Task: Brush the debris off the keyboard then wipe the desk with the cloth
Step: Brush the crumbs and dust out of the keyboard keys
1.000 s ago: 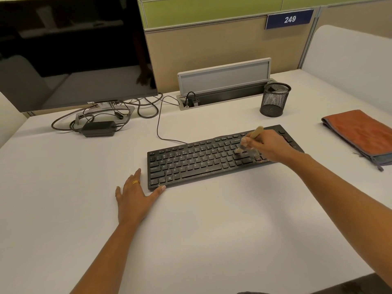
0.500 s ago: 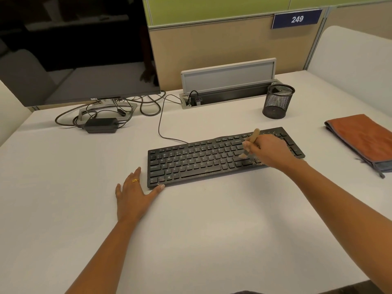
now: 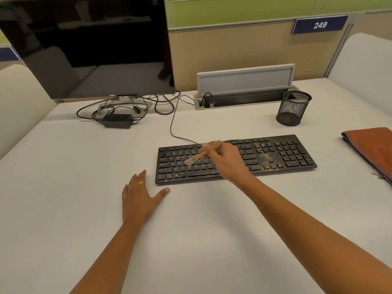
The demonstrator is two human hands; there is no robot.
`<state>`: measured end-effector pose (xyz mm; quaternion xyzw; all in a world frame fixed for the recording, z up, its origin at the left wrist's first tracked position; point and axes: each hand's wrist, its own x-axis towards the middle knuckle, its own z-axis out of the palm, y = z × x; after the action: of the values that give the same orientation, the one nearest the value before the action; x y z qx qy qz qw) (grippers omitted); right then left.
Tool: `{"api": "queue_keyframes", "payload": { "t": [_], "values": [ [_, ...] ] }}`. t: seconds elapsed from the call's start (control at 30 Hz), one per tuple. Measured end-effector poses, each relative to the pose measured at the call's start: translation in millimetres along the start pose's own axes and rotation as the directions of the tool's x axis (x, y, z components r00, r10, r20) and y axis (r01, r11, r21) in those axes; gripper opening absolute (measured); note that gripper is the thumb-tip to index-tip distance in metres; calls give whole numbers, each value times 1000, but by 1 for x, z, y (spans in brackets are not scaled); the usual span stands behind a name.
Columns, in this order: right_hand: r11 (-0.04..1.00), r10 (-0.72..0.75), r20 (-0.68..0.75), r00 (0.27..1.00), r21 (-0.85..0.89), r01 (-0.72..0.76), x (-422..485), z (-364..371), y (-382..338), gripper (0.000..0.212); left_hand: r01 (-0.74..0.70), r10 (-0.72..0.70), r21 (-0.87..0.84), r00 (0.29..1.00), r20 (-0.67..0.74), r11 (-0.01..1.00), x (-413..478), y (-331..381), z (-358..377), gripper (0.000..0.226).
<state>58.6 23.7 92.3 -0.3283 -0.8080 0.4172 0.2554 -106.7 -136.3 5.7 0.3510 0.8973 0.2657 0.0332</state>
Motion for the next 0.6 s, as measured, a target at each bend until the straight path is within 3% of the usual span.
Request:
{"api": "queue_keyframes", "payload": {
  "t": [0.07,0.17,0.33,0.6],
  "values": [
    [999,-37,128,991,10,36,0,21,-14,40,23,-23,7,1000,-19,1000,-5,-3,0,92],
    [981,-76,230,970,-155,114,3,47,-24,40,30,-29,16,999,-22,999,-6,-5,-1,93],
    [922,-131,285,949,-316,222,10,65,-24,41,33,-33,24,999,-20,999,-7,-6,-2,94],
    [926,-178,225,958,-292,241,17,62,-29,49,28,-28,21,999,-27,999,-6,-5,0,95]
  ]
}}
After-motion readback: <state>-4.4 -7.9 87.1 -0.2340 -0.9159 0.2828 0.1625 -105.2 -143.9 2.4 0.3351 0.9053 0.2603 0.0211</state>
